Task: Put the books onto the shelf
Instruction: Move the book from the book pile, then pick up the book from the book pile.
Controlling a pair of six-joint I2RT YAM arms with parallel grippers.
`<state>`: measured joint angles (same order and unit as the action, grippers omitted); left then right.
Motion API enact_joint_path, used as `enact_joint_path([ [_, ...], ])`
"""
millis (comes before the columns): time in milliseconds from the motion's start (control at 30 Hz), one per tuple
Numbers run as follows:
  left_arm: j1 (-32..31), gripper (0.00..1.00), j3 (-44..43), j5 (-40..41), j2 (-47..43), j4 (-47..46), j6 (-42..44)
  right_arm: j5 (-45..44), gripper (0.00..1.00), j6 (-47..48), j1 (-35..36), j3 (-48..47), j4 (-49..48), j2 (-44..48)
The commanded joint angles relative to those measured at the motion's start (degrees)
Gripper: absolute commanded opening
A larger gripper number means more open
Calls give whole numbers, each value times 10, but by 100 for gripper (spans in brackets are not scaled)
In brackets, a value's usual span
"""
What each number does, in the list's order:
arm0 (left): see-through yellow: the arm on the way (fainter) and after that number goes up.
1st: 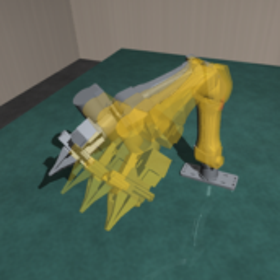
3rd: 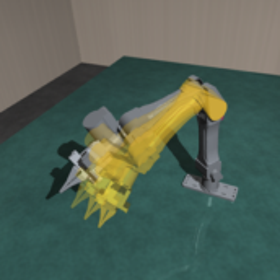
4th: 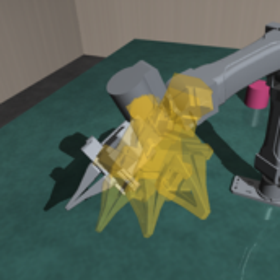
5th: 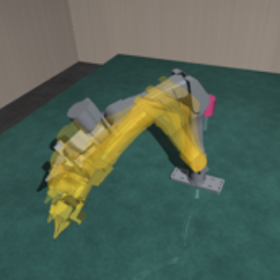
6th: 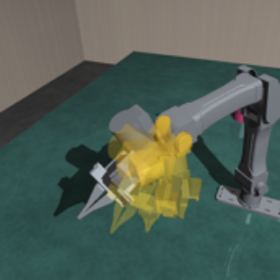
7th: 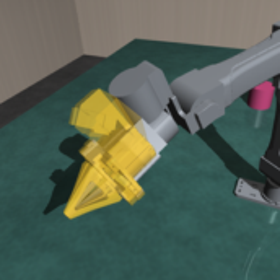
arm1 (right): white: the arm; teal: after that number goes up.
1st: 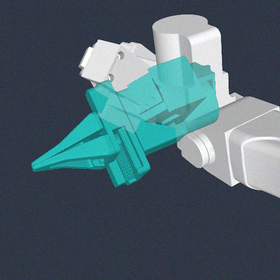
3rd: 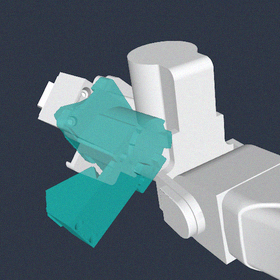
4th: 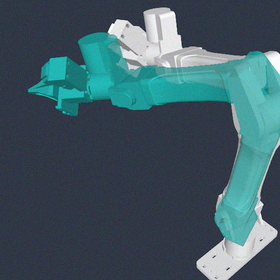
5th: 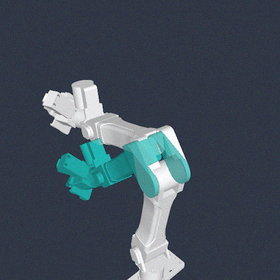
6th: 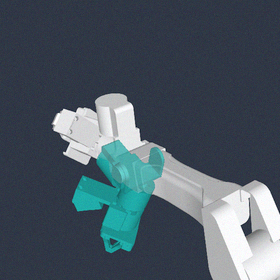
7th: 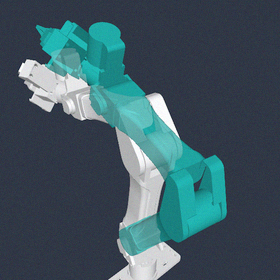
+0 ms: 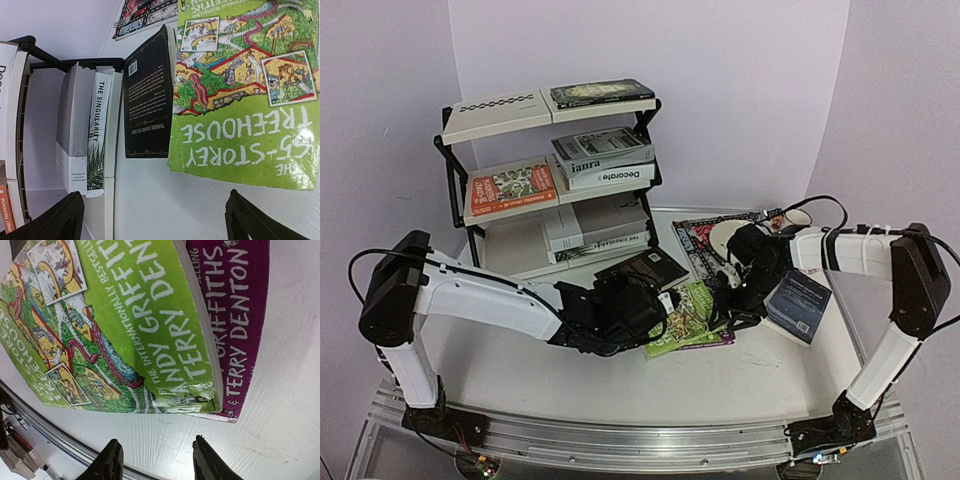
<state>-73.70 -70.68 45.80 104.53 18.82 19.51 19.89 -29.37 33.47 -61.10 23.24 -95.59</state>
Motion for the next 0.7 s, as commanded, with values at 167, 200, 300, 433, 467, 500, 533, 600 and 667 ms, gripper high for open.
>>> enact_joint_path([
  [167,-11,100,-79,-19,-1,63,-64,-6,57,7,-29,0,-5,23],
  [200,-14,100,-92,-26,6,63,-70,1,58,7,-35,2,-11,23],
  [300,-29,100,-134,-24,47,64,-74,31,57,3,-51,6,-36,16],
  [433,-43,100,-179,-14,102,71,-80,73,54,-9,-67,5,-65,-4],
  [467,-44,100,-185,-17,115,73,-85,76,53,-11,-68,4,-70,-8],
  [500,-45,100,-191,-24,122,73,-91,80,52,-11,-70,3,-73,-13],
  [533,-45,100,-197,-31,129,74,-97,82,52,-11,-71,3,-76,-18],
  [600,-47,100,-207,-40,145,75,-106,81,50,-9,-74,3,-78,-27],
  [667,-49,100,-214,-40,161,76,-111,75,50,-4,-76,5,-80,-34],
])
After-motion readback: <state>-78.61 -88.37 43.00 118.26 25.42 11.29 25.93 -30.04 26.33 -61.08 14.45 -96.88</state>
